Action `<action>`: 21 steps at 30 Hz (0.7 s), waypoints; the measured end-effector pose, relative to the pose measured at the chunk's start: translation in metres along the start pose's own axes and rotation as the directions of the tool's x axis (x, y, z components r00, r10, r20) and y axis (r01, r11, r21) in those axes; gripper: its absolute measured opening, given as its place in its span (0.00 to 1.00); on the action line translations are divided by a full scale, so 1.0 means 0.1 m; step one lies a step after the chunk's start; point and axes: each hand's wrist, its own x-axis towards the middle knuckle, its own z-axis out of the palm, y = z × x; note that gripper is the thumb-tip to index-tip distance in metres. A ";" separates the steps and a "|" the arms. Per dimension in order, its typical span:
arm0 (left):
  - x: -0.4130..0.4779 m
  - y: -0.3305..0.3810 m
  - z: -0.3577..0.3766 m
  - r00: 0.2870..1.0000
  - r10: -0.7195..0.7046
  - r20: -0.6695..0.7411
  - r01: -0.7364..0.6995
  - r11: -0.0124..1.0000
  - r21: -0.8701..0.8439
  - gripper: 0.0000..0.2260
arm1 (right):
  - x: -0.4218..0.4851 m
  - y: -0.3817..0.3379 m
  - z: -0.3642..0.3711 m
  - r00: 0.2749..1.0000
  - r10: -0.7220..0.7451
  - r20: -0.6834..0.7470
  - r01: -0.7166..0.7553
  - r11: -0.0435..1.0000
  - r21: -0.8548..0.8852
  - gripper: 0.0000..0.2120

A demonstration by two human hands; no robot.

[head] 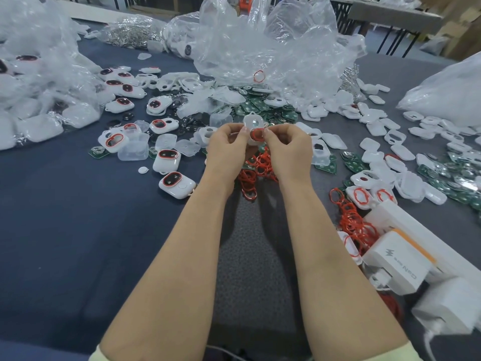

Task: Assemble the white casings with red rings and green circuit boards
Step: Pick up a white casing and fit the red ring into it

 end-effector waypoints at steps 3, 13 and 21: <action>0.00 -0.01 0.00 1.000 0.014 0.002 -0.014 1.000 0.011 0.07 | 0.01 0.00 0.00 1.000 0.005 0.000 -0.005 1.000 -0.013 0.01; 0.01 -0.03 0.00 1.000 0.025 -0.016 -0.023 0.995 0.096 0.04 | 0.01 0.01 0.01 0.999 -0.034 0.000 0.034 0.996 -0.085 0.04; 0.01 -0.02 0.01 0.999 0.023 -0.031 -0.020 0.996 0.084 0.07 | 0.03 0.03 0.01 1.000 -0.013 -0.001 0.013 0.997 -0.077 0.02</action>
